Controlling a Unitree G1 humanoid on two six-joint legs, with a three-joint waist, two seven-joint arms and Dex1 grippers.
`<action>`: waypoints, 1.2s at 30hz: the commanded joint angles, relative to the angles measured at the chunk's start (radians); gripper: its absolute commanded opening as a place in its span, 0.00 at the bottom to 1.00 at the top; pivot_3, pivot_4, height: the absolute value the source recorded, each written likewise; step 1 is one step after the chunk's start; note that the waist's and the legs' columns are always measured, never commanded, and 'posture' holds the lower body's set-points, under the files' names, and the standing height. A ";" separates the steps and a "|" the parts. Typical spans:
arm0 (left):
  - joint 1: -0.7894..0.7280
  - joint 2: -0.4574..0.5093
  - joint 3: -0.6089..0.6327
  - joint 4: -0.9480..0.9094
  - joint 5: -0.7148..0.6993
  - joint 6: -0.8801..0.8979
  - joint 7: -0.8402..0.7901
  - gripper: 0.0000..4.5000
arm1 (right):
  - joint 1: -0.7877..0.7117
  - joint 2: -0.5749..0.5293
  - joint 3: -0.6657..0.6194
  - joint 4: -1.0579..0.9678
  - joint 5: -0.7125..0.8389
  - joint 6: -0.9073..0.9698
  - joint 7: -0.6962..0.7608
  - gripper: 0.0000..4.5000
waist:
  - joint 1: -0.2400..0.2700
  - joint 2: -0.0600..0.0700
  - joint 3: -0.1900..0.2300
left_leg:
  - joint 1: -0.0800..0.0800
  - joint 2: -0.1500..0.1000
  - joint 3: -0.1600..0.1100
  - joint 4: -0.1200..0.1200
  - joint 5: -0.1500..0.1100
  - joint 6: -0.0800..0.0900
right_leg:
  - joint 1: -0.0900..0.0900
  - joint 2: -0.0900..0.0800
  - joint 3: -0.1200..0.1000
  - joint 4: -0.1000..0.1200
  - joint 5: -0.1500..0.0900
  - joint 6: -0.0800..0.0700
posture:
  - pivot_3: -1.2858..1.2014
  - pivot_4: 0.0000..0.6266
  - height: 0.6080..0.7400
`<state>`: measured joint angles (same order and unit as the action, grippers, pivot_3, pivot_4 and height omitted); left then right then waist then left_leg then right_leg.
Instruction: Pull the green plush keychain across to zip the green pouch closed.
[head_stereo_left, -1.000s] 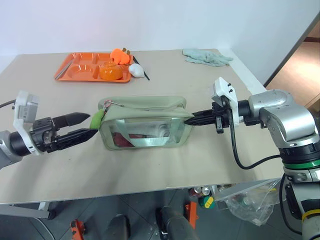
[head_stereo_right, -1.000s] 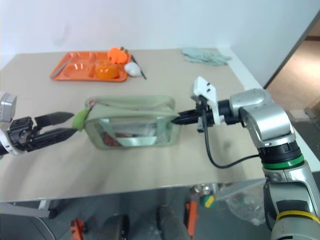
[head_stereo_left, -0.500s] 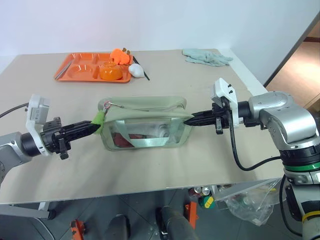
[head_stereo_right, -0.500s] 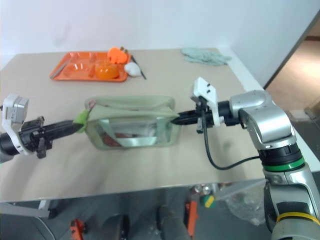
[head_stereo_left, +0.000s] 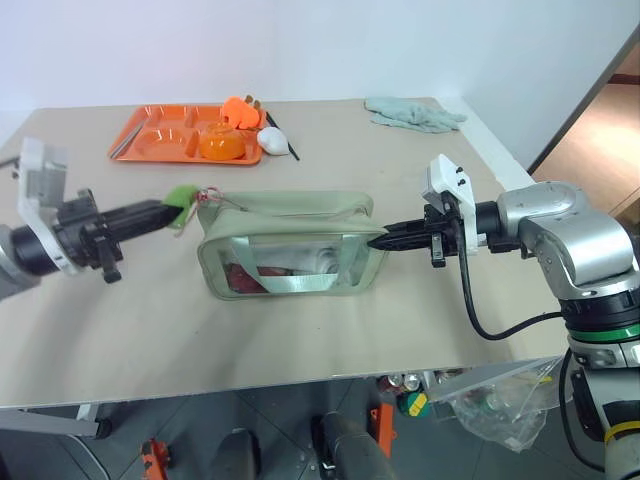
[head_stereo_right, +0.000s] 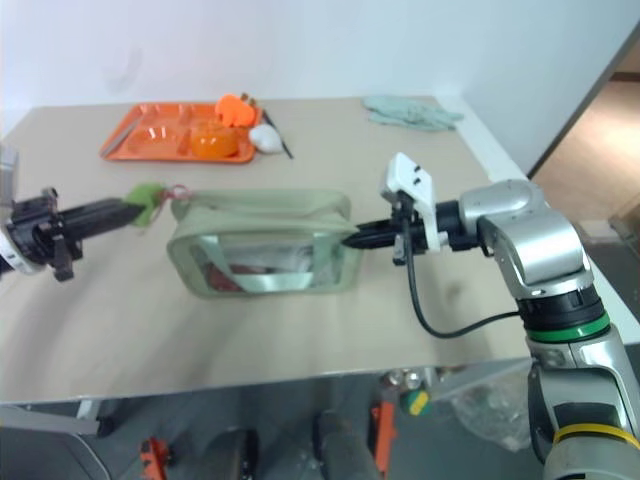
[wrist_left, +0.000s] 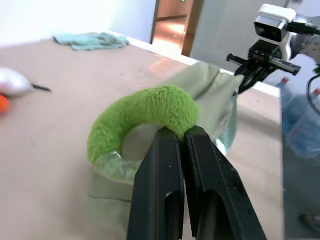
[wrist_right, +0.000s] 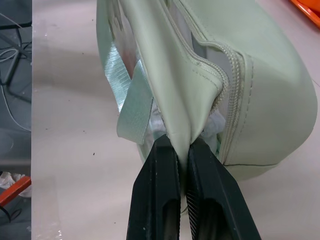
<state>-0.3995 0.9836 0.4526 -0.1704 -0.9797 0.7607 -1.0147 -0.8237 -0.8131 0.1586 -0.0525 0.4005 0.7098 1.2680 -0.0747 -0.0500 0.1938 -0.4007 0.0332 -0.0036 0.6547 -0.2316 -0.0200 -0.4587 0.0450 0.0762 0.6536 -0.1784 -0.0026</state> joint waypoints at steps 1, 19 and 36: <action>-0.079 0.031 -0.009 -0.001 0.026 -0.048 -0.039 0.00 | -0.025 -0.007 0.001 -0.010 -0.004 -0.002 0.008 0.00 | 0.000 0.000 0.000 | 0.000 0.000 0.000 0.000 0.000 0.000 | 0.000 0.000 0.000 0.000 0.000 0.000 | 0.52 0.24 1.00; -0.461 -0.225 -0.336 0.077 0.184 -0.110 -0.080 0.30 | 0.001 -0.006 -0.017 -0.078 0.027 0.047 -0.020 0.00 | -0.001 0.000 0.000 | 0.000 -0.001 -0.001 0.001 0.000 0.000 | 0.000 0.000 0.001 0.002 0.000 0.001 | 0.52 0.24 1.00; -0.322 -0.133 -0.143 0.022 0.032 0.041 -0.075 0.97 | -0.017 0.013 -0.006 -0.058 0.032 0.038 -0.023 0.00 | -0.004 0.000 0.000 | 0.002 -0.001 0.000 0.002 0.001 0.000 | 0.000 0.001 0.002 0.007 0.000 0.000 | 0.52 0.24 1.00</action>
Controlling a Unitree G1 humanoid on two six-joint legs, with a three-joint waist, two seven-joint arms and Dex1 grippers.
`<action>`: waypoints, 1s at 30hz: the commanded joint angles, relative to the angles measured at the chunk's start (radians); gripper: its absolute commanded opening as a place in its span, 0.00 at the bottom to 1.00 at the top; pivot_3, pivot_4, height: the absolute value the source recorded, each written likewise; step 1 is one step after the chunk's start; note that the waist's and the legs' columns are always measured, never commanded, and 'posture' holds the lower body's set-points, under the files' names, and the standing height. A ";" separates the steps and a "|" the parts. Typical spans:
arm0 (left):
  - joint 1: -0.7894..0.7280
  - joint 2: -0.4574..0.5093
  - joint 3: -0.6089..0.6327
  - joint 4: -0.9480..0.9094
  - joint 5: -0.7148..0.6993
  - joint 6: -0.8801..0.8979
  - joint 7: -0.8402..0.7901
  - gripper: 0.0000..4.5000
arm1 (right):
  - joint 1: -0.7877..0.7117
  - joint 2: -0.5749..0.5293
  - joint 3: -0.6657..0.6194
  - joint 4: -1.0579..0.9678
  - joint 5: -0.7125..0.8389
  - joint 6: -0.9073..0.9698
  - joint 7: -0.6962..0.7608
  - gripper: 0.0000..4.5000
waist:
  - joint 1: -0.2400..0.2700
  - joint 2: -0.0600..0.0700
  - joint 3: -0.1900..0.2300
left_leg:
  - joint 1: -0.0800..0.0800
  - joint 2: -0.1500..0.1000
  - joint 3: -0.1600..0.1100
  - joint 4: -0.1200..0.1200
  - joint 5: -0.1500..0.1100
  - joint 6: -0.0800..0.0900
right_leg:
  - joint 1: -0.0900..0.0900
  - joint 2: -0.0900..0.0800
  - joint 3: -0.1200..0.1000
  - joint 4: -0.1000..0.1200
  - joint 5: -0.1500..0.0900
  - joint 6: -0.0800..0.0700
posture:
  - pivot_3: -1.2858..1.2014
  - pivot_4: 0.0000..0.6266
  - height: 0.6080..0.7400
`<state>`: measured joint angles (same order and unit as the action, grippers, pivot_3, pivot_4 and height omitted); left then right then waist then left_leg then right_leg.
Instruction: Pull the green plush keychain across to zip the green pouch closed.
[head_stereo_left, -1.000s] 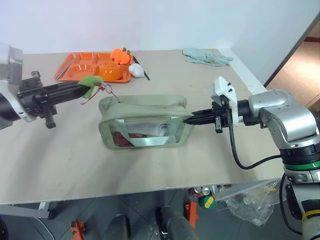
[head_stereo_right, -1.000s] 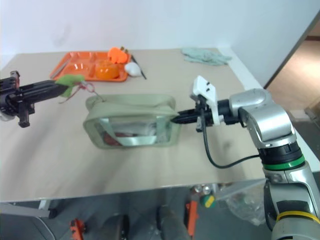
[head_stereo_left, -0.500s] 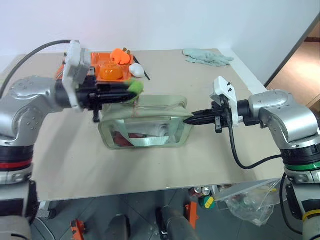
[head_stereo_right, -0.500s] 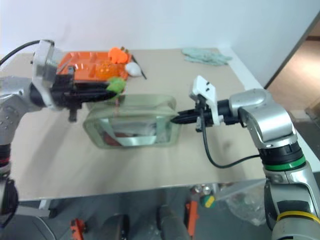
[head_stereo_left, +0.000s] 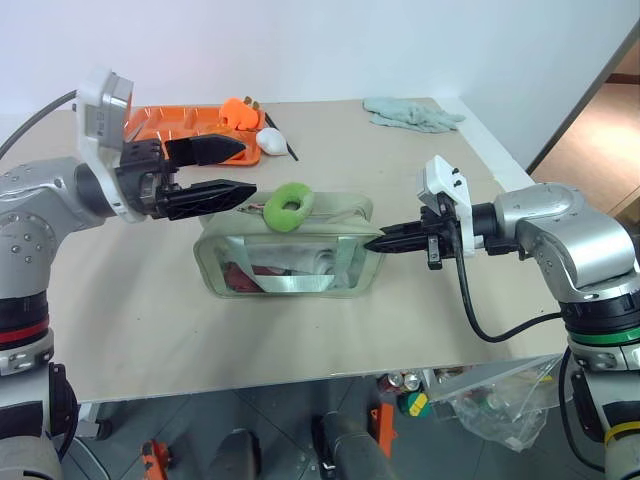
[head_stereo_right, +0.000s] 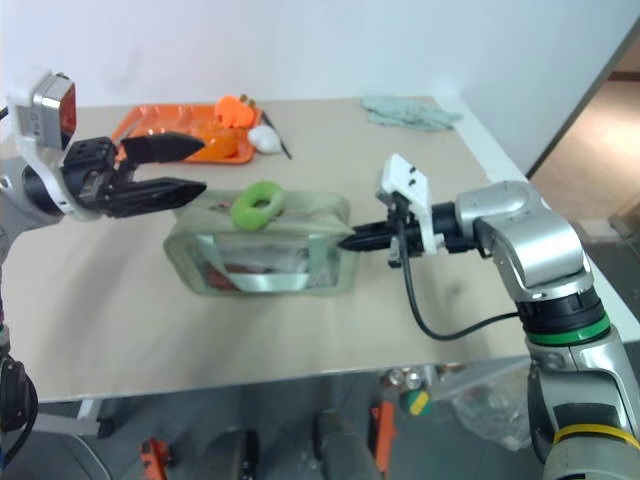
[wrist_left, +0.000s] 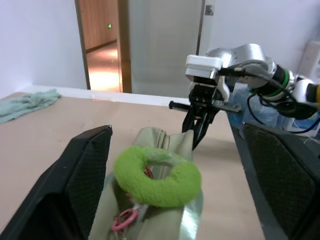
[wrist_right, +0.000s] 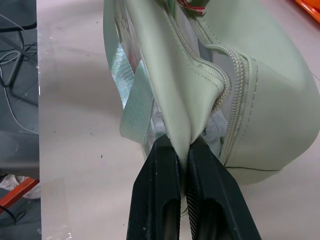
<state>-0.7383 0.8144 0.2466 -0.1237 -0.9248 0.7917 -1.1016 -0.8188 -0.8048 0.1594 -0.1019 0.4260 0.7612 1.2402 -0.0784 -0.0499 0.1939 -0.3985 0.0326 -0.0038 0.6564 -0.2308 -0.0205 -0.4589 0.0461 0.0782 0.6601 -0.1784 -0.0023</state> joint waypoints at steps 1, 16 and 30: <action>0.039 0.050 0.077 -0.031 -0.022 0.009 0.006 0.97 | -0.023 0.005 -0.007 -0.008 0.006 -0.014 0.006 0.00 | -0.001 0.000 0.000 | 0.000 0.000 0.000 0.000 0.000 0.000 | 0.000 0.000 0.000 0.000 0.000 0.000 | 0.52 0.24 1.00; 0.427 0.136 0.126 -0.070 0.129 -0.087 -0.008 0.97 | -0.009 0.000 -0.016 -0.015 0.009 -0.021 0.004 0.00 | 0.002 0.000 0.000 | 0.004 0.000 0.000 -0.002 0.000 -0.001 | 0.001 0.000 -0.001 0.004 -0.006 -0.008 | 0.52 0.24 1.00; 0.389 0.064 0.034 -0.039 0.143 -0.091 -0.014 0.34 | -0.001 -0.013 -0.027 -0.032 0.017 -0.008 -0.002 0.00 | 0.001 0.000 0.000 | 0.004 0.000 0.000 -0.002 0.000 -0.001 | 0.001 0.000 -0.001 0.004 -0.004 -0.005 | 0.52 0.24 1.00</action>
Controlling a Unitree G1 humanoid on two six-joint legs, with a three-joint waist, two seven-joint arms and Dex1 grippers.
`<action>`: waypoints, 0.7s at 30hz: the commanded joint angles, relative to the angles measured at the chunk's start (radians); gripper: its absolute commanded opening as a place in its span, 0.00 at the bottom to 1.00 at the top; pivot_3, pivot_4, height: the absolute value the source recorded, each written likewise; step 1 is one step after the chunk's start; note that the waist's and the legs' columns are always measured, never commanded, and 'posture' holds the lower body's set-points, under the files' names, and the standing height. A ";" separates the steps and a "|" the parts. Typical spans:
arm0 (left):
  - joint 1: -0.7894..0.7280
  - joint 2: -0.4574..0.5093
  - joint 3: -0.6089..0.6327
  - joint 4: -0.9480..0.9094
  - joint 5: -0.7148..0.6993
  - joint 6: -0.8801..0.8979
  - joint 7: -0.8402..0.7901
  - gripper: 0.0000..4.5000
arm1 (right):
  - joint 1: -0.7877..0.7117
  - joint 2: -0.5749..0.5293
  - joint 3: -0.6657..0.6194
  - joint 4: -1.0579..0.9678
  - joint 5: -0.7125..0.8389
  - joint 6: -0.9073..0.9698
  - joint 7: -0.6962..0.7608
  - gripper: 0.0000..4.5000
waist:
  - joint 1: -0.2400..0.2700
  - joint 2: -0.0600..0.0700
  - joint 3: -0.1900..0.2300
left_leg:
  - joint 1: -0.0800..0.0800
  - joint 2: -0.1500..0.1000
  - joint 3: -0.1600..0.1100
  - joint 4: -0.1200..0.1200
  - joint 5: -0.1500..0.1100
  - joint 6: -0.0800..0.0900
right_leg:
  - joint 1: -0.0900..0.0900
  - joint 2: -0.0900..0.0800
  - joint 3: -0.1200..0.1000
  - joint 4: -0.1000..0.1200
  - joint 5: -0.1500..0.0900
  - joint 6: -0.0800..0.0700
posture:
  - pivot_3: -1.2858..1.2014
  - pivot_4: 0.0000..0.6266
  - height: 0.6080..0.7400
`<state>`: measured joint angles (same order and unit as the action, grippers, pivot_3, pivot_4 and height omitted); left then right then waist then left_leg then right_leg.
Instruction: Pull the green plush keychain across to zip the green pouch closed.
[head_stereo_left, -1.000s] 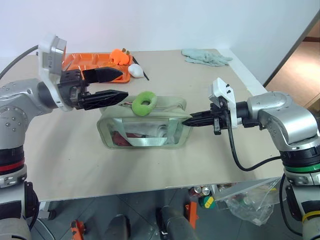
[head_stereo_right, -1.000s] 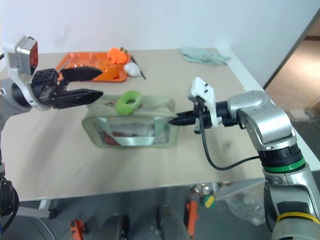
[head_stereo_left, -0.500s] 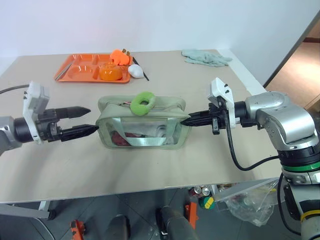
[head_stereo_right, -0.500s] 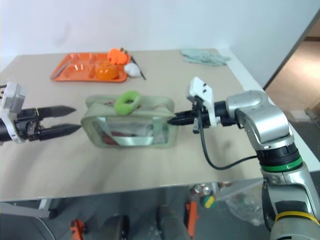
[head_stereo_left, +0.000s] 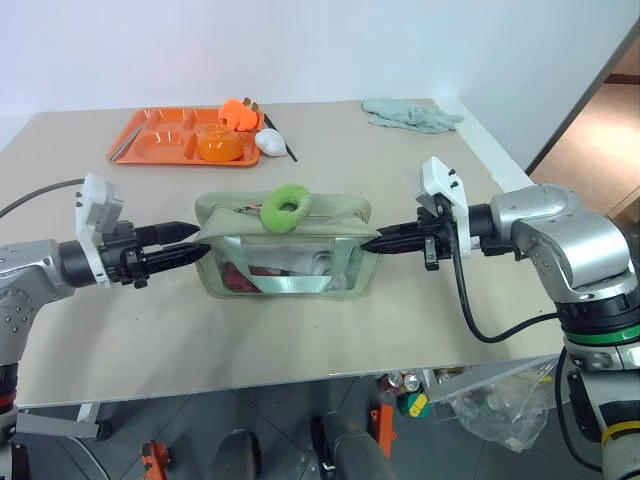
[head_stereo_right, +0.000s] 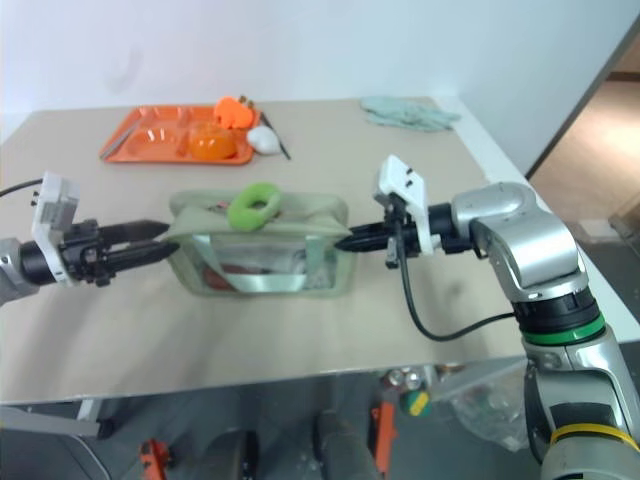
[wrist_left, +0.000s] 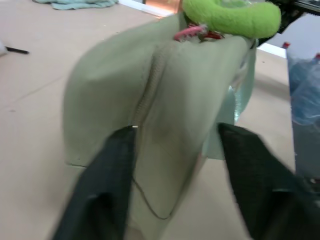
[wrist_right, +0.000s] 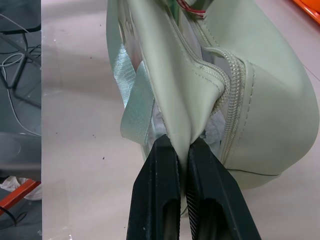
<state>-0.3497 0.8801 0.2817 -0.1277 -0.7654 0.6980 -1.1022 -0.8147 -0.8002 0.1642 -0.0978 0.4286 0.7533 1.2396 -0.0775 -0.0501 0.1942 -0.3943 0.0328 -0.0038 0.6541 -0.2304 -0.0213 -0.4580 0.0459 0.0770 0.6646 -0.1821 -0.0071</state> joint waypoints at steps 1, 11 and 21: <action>0.004 -0.003 -0.005 -0.043 -0.024 0.011 -0.015 0.24 | -0.005 -0.018 -0.032 -0.037 0.015 0.001 -0.002 0.00 | 0.000 0.000 0.000 | 0.000 0.000 0.000 0.000 0.000 0.000 | 0.000 0.000 0.000 0.000 0.000 0.000 | 0.52 0.24 1.00; 0.008 -0.031 -0.020 -0.074 -0.018 0.031 0.033 0.01 | -0.009 -0.003 -0.032 -0.019 0.004 -0.013 -0.027 0.00 | 0.001 0.000 0.000 | 0.000 0.000 0.000 0.000 0.000 0.000 | 0.000 0.000 0.000 0.000 0.000 0.000 | 0.52 0.24 1.00; 0.014 -0.077 -0.016 -0.109 -0.031 0.033 0.070 0.00 | 0.011 -0.071 -0.139 -0.011 0.115 0.036 0.045 0.61 | 0.010 0.000 0.000 | -0.001 -0.002 0.000 0.001 0.000 0.000 | 0.001 -0.002 0.000 0.000 -0.001 0.003 | 0.52 0.24 1.00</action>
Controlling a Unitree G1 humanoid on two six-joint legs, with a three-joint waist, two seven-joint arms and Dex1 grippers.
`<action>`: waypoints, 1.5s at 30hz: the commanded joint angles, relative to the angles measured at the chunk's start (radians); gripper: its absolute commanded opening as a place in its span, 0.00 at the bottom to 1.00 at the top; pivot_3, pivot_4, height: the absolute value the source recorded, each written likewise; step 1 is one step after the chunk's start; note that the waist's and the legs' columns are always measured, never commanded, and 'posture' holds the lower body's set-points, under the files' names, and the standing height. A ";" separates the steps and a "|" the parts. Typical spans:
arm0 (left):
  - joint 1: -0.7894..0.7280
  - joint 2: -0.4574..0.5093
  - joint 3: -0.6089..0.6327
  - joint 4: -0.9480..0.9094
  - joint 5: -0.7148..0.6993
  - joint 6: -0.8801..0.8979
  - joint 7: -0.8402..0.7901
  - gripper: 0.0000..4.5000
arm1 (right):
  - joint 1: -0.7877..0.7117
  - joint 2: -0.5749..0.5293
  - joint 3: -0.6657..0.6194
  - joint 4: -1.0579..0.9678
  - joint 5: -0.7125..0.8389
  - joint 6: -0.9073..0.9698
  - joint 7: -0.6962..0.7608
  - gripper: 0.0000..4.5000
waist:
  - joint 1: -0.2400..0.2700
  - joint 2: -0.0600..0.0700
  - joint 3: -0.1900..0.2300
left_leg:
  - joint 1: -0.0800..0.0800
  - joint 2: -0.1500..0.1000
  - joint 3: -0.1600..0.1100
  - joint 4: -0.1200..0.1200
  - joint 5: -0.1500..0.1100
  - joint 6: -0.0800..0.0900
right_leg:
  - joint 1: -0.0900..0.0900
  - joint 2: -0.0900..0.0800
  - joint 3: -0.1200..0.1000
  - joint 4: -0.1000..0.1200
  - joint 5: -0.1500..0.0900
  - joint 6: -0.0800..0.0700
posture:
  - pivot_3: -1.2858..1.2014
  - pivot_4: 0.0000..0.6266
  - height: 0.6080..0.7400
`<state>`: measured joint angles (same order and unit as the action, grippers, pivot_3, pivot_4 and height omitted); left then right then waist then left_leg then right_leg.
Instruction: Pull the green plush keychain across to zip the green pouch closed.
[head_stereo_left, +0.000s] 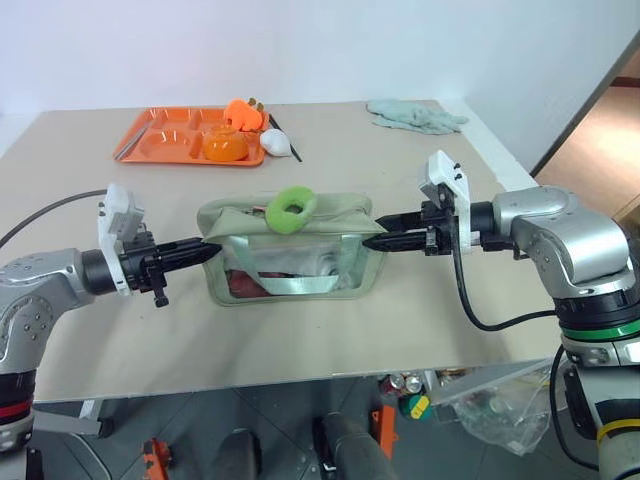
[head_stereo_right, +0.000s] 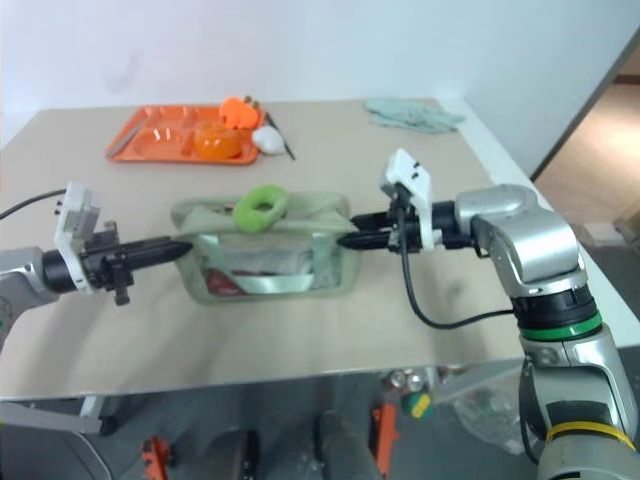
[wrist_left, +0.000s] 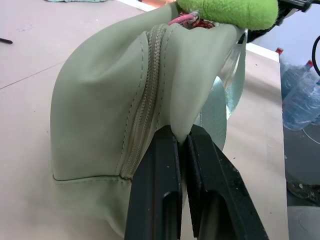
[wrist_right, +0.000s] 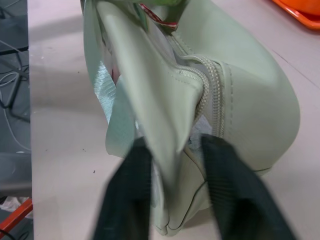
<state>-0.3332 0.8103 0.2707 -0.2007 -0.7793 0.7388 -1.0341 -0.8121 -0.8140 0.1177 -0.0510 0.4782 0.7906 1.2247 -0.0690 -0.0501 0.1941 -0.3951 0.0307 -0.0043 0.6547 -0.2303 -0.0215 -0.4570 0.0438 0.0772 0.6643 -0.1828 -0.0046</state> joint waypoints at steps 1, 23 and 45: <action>-0.003 -0.010 -0.004 -0.039 -0.018 -0.008 0.003 0.00 | 0.016 -0.069 -0.104 -0.067 0.078 -0.004 0.071 0.68 | 0.004 0.000 0.000 | 0.000 0.000 0.000 0.000 0.000 0.000 | 0.000 0.000 0.000 0.000 0.000 0.000 | 0.52 0.24 1.00; -0.034 -0.051 -0.015 -0.062 -0.043 -0.003 0.023 0.00 | -0.211 0.134 0.083 0.031 -0.365 -0.769 -0.143 0.82 | 0.000 0.000 0.000 | -0.003 -0.001 0.000 -0.001 0.000 -0.001 | -0.001 -0.001 0.000 -0.001 -0.001 0.002 | 0.52 0.24 1.00; -0.028 -0.062 -0.007 -0.076 -0.081 -0.004 0.051 0.00 | -0.137 0.082 0.088 0.006 -0.352 -0.812 -0.010 0.82 | -0.004 0.000 0.000 | -0.001 0.000 0.000 0.000 0.000 -0.001 | -0.001 -0.001 0.000 0.000 -0.001 0.001 | 0.52 0.24 1.00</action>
<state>-0.3441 0.7507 0.2410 -0.2465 -0.8326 0.7449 -0.9864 -0.9421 -0.7314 0.2179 -0.0065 0.1300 -0.0053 1.2175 -0.0730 -0.0498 0.1943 -0.3961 0.0306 -0.0047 0.6542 -0.2300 -0.0228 -0.4581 0.0433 0.0774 0.6643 -0.1834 -0.0041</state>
